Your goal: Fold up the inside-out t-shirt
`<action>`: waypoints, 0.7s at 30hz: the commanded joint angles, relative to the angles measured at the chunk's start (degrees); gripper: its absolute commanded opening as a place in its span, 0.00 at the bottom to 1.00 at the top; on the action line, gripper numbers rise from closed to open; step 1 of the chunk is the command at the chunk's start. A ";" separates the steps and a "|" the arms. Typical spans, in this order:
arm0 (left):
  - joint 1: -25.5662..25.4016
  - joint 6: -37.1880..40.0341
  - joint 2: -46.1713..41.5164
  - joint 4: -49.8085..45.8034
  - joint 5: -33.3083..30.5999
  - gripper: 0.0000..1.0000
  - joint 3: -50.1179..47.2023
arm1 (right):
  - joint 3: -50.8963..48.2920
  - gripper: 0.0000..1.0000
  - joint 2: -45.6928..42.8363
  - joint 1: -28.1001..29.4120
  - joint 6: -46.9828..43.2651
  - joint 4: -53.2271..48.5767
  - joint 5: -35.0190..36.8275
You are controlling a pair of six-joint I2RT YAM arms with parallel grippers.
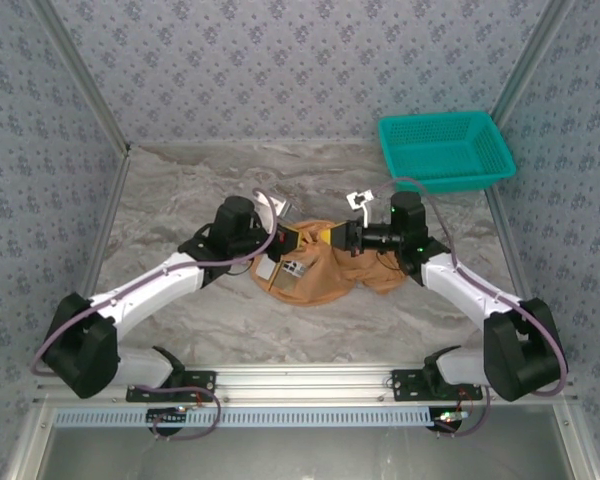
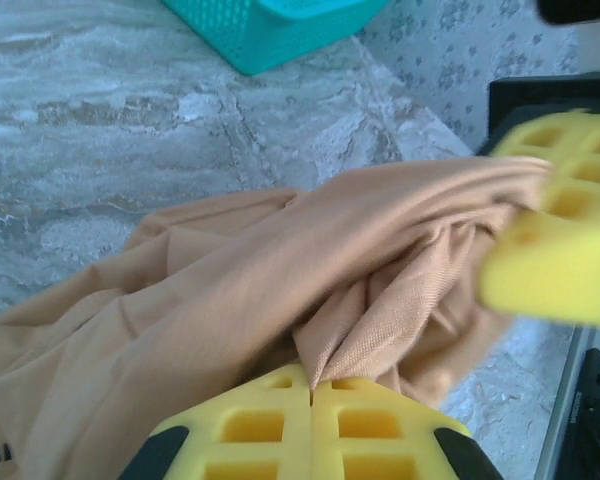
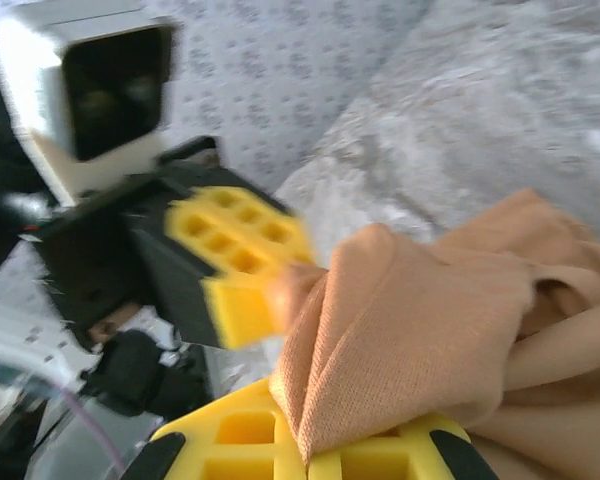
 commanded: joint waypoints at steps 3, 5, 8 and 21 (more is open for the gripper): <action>1.98 0.09 -10.87 9.83 11.11 0.00 -5.45 | 2.11 0.00 -2.82 -0.40 -4.89 -12.76 19.64; 2.08 0.14 -12.11 11.26 12.51 0.00 -6.17 | 1.36 0.00 -3.33 0.62 -4.19 -11.33 21.58; 2.77 -0.46 -12.56 13.25 14.39 0.00 -6.65 | 2.32 0.00 -3.10 2.22 -4.00 -12.88 24.85; 3.74 -8.83 -9.55 12.59 12.50 0.00 -3.74 | 6.68 0.43 -10.75 9.88 -24.62 -30.31 32.33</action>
